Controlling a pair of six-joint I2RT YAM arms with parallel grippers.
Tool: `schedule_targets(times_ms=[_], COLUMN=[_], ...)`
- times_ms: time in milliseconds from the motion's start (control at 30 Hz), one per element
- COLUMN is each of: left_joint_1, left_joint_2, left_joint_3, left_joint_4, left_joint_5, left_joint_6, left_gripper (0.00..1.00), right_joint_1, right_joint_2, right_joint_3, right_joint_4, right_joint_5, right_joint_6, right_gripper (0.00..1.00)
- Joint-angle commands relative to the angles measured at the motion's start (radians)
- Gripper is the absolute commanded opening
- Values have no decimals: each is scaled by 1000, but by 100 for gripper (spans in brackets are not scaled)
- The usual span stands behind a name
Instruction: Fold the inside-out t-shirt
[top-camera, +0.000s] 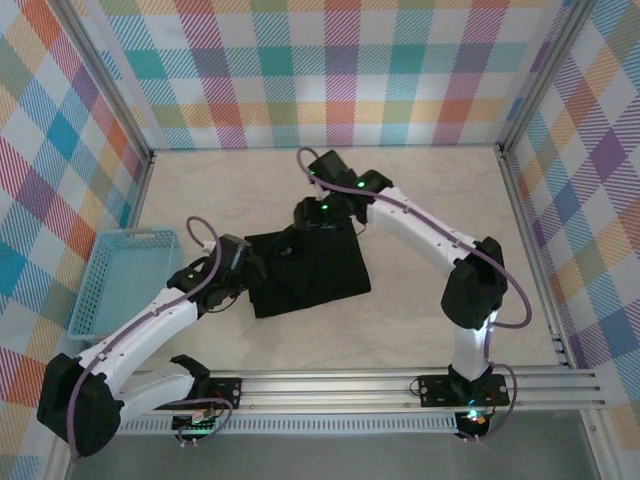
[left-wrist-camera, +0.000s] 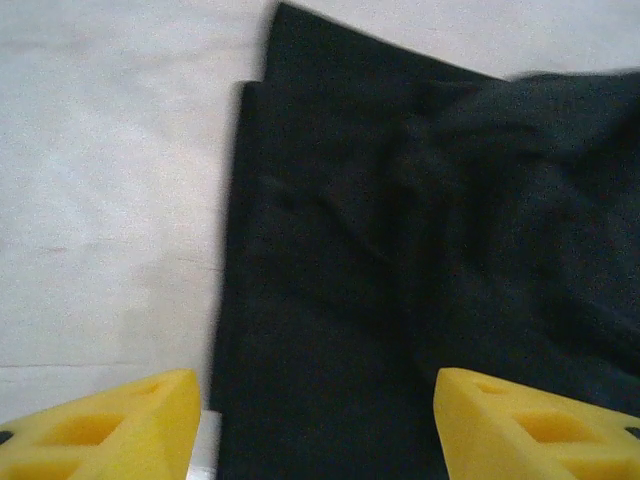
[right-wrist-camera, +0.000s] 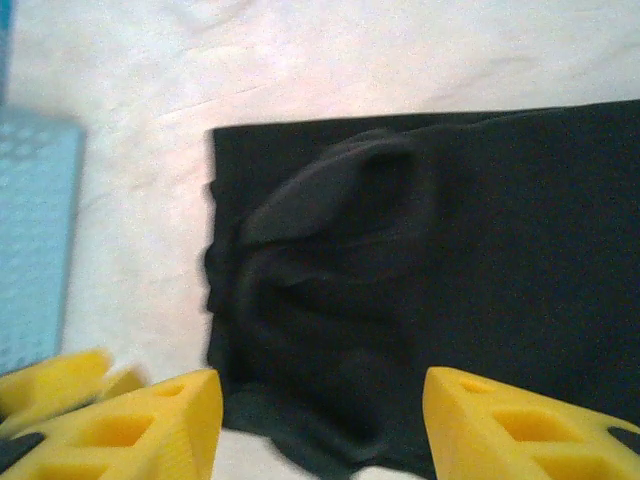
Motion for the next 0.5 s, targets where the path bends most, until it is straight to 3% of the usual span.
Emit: schedule_targets(times_ms=[0,233,367,467], left_joint_1=[-136,-327,-358,-340], left_joint_2=[51,337,498,571], left_joint_3=[104,285,328,315], left_joint_4=[-25,105,205,224], left_joint_5=[-56,-34,21,-6], left_joint_6=[16,3,-8,-34], left_gripper=[63,63,62,62], right_joint_1=[-87,-159,-177,-192], right_joint_2=[21,206,308,344], right_joint_3=[-76,43,97,71], right_joint_4=[89,96,87,101], right_joint_5=[-16,-97,-115,-118], right_joint_6=[-69,-136,-130,-123], right_gripper=[52,43,40,37])
